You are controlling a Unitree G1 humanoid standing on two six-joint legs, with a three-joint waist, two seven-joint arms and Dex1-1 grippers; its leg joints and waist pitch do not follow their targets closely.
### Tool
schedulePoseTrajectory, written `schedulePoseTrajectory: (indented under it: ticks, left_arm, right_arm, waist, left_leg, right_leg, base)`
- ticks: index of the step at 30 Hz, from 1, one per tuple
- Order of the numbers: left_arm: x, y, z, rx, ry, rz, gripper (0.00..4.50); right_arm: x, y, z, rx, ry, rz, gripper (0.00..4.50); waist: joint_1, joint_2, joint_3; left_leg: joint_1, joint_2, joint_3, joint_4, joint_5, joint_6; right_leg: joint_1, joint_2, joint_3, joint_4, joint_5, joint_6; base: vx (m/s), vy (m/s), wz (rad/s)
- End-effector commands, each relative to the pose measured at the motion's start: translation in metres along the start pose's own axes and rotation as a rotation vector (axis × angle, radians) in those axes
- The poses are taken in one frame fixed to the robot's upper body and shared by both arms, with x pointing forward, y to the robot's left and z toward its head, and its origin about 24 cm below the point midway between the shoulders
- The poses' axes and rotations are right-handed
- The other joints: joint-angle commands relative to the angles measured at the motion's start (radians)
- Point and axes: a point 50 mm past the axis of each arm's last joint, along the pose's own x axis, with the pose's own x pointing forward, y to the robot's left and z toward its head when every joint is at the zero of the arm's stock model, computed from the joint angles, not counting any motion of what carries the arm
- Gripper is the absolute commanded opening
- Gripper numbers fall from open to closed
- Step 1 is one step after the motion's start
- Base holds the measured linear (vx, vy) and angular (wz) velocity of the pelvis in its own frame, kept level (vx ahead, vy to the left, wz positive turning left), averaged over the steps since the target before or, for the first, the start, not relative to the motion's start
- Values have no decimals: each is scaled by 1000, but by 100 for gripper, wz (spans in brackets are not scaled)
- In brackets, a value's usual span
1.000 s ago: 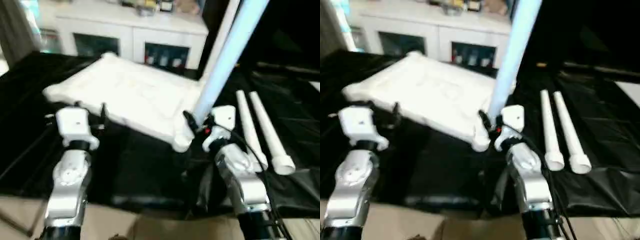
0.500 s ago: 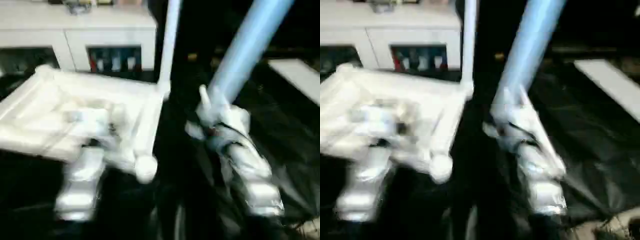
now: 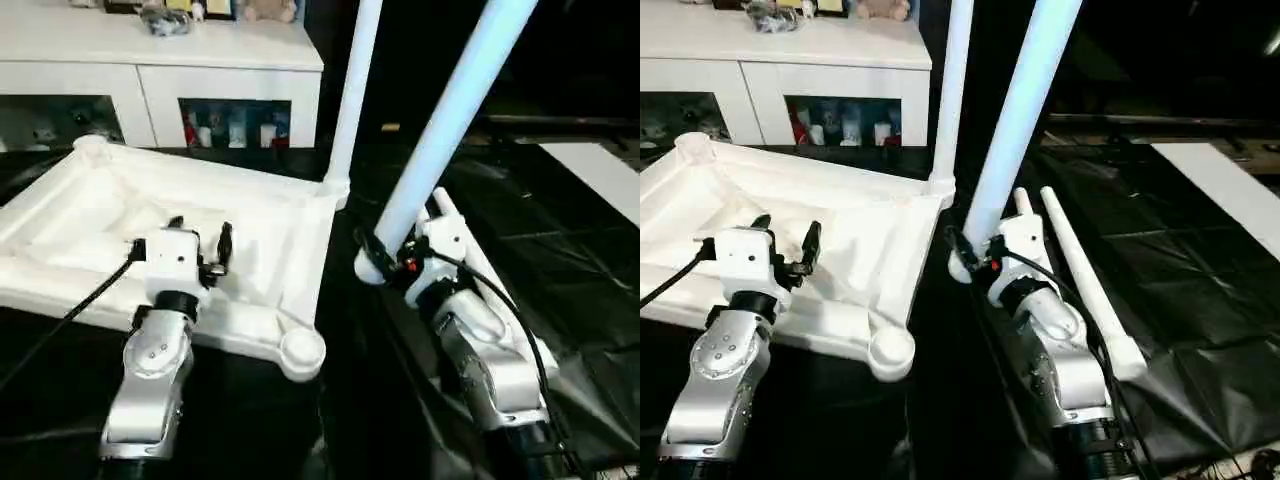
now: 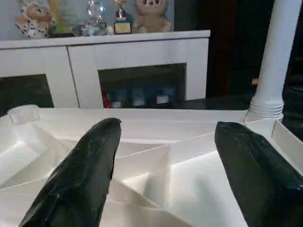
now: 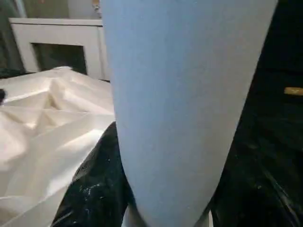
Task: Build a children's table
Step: Pick table leg
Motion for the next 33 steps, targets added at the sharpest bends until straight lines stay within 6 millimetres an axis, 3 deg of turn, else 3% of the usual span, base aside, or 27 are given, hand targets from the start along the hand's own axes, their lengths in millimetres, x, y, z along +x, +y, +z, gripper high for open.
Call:
schedulePoseTrajectory:
  ticks: [1, 2, 5, 6, 7, 8, 9, 10, 11, 12, 13, 14, 15, 18, 19, 20, 21, 22, 24, 25, 27, 28, 29, 30, 31, 32, 33]
  left_arm:
    - [0, -3, 3, -7, -10, -10, 361]
    - [0, -3, 3, -7, -10, -10, 361]
    - [-1, -4, 6, 6, -24, -6, 361]
    - [-2, -3, 8, 19, -36, -6, 361]
    - [-2, -3, 8, 16, -36, -4, 361]
    - [-3, -1, 9, 21, -35, 7, 361]
    - [-3, 1, 9, 26, -35, 12, 361]
    - [-3, 3, 9, 32, -34, 18, 361]
    - [-4, 4, 9, 43, -33, 24, 361]
    - [-5, 5, 9, 48, -32, 26, 361]
    - [-5, 5, 9, 50, -32, 27, 361]
    - [-6, 7, 9, 57, -30, 31, 361]
    - [-8, 8, 9, 57, -27, 39, 361]
    - [-9, 8, 8, 21, -15, 43, 361]
    - [-8, 7, 8, 8, -11, 23, 361]
    - [-8, 7, 8, 9, -9, 21, 361]
    - [-8, 5, 9, 27, -10, 2, 361]
    - [-7, 3, 9, 34, -15, -8, 361]
    - [-6, 1, 9, 41, -15, -17, 361]
    - [-6, -1, 8, 42, -11, -20, 361]
    - [-5, -3, 9, 43, -22, -31, 361]
    - [-4, -3, 9, 41, -14, -29, 361]
    - [-3, -3, 8, 40, -5, -26, 361]
    - [-2, -3, 8, 38, -2, -23, 361]
    - [-2, -3, 8, 38, -2, -23, 361]
    - [-2, -3, 8, 39, -2, -23, 361]
    - [-2, -3, 8, 41, -5, -25, 361]
  right_arm:
    - [-1, -1, 6, -48, -11, 0, 188]
    - [-1, -1, 6, -48, -11, 0, 188]
    - [-2, 0, 2, -58, 13, 14, 188]
    - [-2, 2, 1, -65, 12, 20, 188]
    - [-2, 3, 1, -64, 14, 25, 188]
    - [-2, 5, 0, -61, 15, 34, 188]
    - [-2, 6, -1, -60, 16, 42, 188]
    - [-2, 8, -2, -60, 17, 48, 188]
    - [-2, 10, -2, -57, 17, 56, 188]
    - [-2, 10, -3, -56, 17, 58, 188]
    - [-2, 11, -3, -56, 18, 60, 188]
    - [-2, 13, -4, -55, 20, 74, 188]
    - [-2, 15, -5, -50, 21, 84, 188]
    - [-3, 14, -6, -10, 16, 64, 188]
    - [-3, 9, -7, 31, 22, 18, 188]
    - [-3, 8, -7, 32, 23, 16, 188]
    - [-4, 5, -7, 25, 25, -2, 188]
    - [-5, 5, -7, 12, 20, -7, 188]
    - [-6, 1, -7, 30, 20, -36, 188]
    - [-7, -1, -7, 40, 14, -49, 188]
    - [-8, -3, -5, 36, 3, -61, 188]
    - [-8, -4, -4, 28, 2, -65, 188]
    - [-8, -4, -3, 21, 3, -69, 188]
    - [-8, -5, -2, 10, 0, -74, 188]
    - [-8, -5, -2, 10, 0, -74, 188]
    - [-8, -6, -1, 7, -3, -77, 188]
    - [-8, -6, -1, 7, -6, -80, 188]
  waist:
    - [-4, 23, -28]
    - [-6, 16, -28]
    - [12, 39, -30]
    - [10, 33, -41]
    - [11, 20, -41]
    - [9, 7, -43]
    - [-2, -14, -31]
    - [-10, 9, 16]
    - [-15, 33, 27]
    - [-29, 119, 5]
    - [-11, 110, 3]
    - [-29, 111, -11]
    - [-13, 120, -21]
    - [-7, 35, -67]
    - [-14, -5, -69]
    - [2, -11, -60]
    - [34, -48, -37]
    - [55, -32, -27]
    - [88, -31, -36]
    - [86, -30, -49]
    - [100, -40, -60]
    - [96, -36, -57]
    - [84, 0, -68]
    - [80, 23, -74]
    - [46, 51, -81]
    - [26, 57, -87]
    - [10, 60, -70]
  left_leg:
    - [56, 72, -43, -100, -716, -158]
    - [56, 71, -43, -98, -723, -157]
    - [-74, 10, -71, -187, -683, -96]
    - [-74, -13, -74, -211, -629, -119]
    - [-39, -12, -90, -179, -649, -183]
    - [-8, -8, -98, -130, -655, -195]
    - [68, -12, -105, 58, -555, -131]
    - [59, 4, -82, 222, -320, -50]
    - [25, 42, -92, 214, -363, -49]
    - [-27, 78, -189, -84, -769, -113]
    - [-16, 50, -214, -153, -1004, -216]
    - [25, 47, -247, -123, -943, -228]
    - [25, 62, -298, -128, -963, -203]
    - [64, 1, -393, -134, -638, -45]
    - [98, 23, -345, -120, -425, 95]
    - [72, -23, -301, -104, -365, 126]
    - [2, -98, -147, 95, -252, 99]
    - [-34, -73, -99, 123, -124, 31]
    - [-64, -51, -95, 107, -111, 37]
    - [-36, -38, -87, 104, -172, 35]
    - [-46, -57, -80, 102, -166, 9]
    - [-41, -44, -88, 61, -95, 15]
    - [-8, -17, -93, 7, -3, 28]
    - [20, 17, -98, -18, 20, 44]
    - [88, 134, -157, -43, 153, 180]
    - [122, 170, -192, -41, 281, 251]
    - [88, 149, -182, -52, 362, 298]
  right_leg:
    - [-13, -93, 40, -123, -495, -108]
    - [-12, -96, 41, -128, -516, -101]
    - [92, -78, -46, -61, -487, -113]
    - [86, -54, -55, -20, -410, -152]
    - [44, -84, -51, -58, -441, -208]
    - [16, -113, -46, -92, -486, -239]
    - [-27, -201, -62, -204, -601, -328]
    - [4, -254, -148, -273, -738, -371]
    - [50, -257, -196, -256, -786, -323]
    - [143, -71, -226, 16, -522, -187]
    - [62, 56, -149, 159, -243, -121]
    - [24, 61, -108, 155, -213, -89]
    - [-6, 49, -55, 184, -208, -97]
    - [-4, 47, 52, 98, -280, -176]
    - [-11, -5, 105, 36, -219, -210]
    - [0, -32, 135, -36, -235, -244]
    - [8, -135, 176, -190, -345, -315]
    - [41, -152, 189, -161, -419, -102]
    - [88, -150, 221, -122, -199, 118]
    - [84, -135, 262, -111, -46, 96]
    - [131, -96, 277, -79, 353, -5]
    - [129, -88, 209, -55, 577, -64]
    - [108, -66, 156, -47, 636, -107]
    - [89, -57, 135, -41, 598, -121]
    - [18, -33, 87, 30, 402, -131]
    - [-29, -35, 76, 53, 257, -141]
    - [-22, -40, 67, 38, 118, -134]
  base:
    - [-111, 30, -13]
    - [-111, 30, -13]
    - [-106, 44, 7]
    - [-131, 23, 42]
    - [-14, -46, 65]
    - [-14, -46, 65]
    - [-61, -64, 73]
    - [-54, 20, 36]
    - [-54, 20, 36]
    - [96, 93, 33]
    - [76, 23, 59]
    - [76, 23, 59]
    - [-19, -64, 52]
    - [-45, -100, 42]
    - [-54, -195, 36]
    - [-54, -195, 36]
    - [-83, -196, 6]
    - [-16, -165, -27]
    - [-3, -146, -24]
    - [-11, -52, -12]
    - [-2, -15, -20]
    - [12, 74, -22]
    - [12, 74, -22]
    - [15, 131, 1]
    - [9, 152, 11]
    - [9, 152, 11]
    - [-30, 143, -1]
